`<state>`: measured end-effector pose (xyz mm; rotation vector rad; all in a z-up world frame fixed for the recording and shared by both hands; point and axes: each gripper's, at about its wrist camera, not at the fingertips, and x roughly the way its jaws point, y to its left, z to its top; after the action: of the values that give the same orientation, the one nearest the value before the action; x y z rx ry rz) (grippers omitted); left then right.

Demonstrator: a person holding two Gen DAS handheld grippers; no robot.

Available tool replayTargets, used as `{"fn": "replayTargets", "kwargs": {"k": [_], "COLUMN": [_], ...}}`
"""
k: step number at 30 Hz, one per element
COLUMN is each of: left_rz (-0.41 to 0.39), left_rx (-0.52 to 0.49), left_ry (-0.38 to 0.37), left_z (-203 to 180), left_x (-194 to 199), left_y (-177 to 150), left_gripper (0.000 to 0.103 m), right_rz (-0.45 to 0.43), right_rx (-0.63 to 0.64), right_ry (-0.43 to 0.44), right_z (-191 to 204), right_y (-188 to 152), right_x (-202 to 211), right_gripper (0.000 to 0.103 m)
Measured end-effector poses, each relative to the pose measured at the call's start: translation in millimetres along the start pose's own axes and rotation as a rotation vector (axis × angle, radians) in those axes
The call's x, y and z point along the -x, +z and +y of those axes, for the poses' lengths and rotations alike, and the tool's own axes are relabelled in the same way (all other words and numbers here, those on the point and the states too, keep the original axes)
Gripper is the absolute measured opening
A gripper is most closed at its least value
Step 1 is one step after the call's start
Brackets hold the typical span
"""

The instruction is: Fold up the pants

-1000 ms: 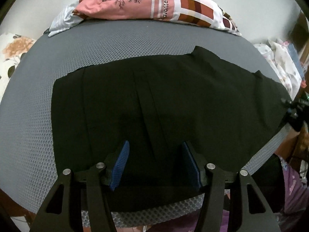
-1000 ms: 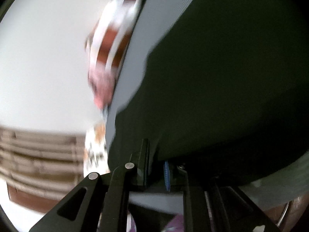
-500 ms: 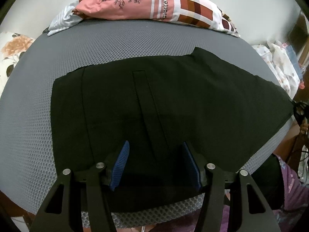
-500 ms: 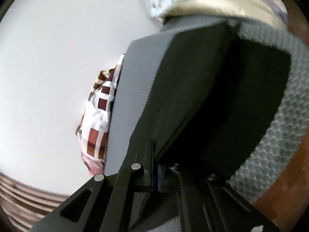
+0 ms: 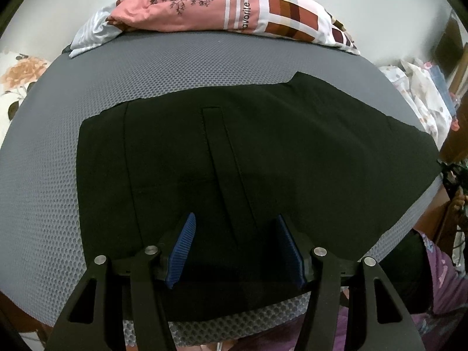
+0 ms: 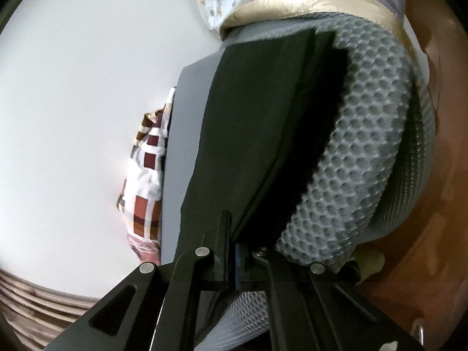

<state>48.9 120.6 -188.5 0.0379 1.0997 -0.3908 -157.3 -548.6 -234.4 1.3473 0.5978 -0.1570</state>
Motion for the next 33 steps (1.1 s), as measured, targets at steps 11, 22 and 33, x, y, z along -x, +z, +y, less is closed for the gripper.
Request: {"fn": "replayTargets", "kwargs": {"k": [11, 22, 33], "left_rz": [0.002, -0.003, -0.009], "left_rx": [-0.044, -0.043, -0.035], "left_ry": [0.013, -0.003, -0.027], "left_z": [-8.7, -9.2, -9.6], "left_x": [-2.8, -4.2, -5.0], "left_y": [0.2, -0.1, 1.2], "left_gripper": [0.069, 0.077, 0.084], "right_rz": [-0.08, -0.157, -0.185], "right_rx": [0.019, -0.059, -0.074], "right_ry": [-0.033, -0.002, -0.069], "right_z": [-6.0, -19.6, -24.4], "right_y": [4.9, 19.7, 44.6], "right_x": [26.4, 62.5, 63.2], "right_gripper": [0.002, 0.011, 0.013]}}
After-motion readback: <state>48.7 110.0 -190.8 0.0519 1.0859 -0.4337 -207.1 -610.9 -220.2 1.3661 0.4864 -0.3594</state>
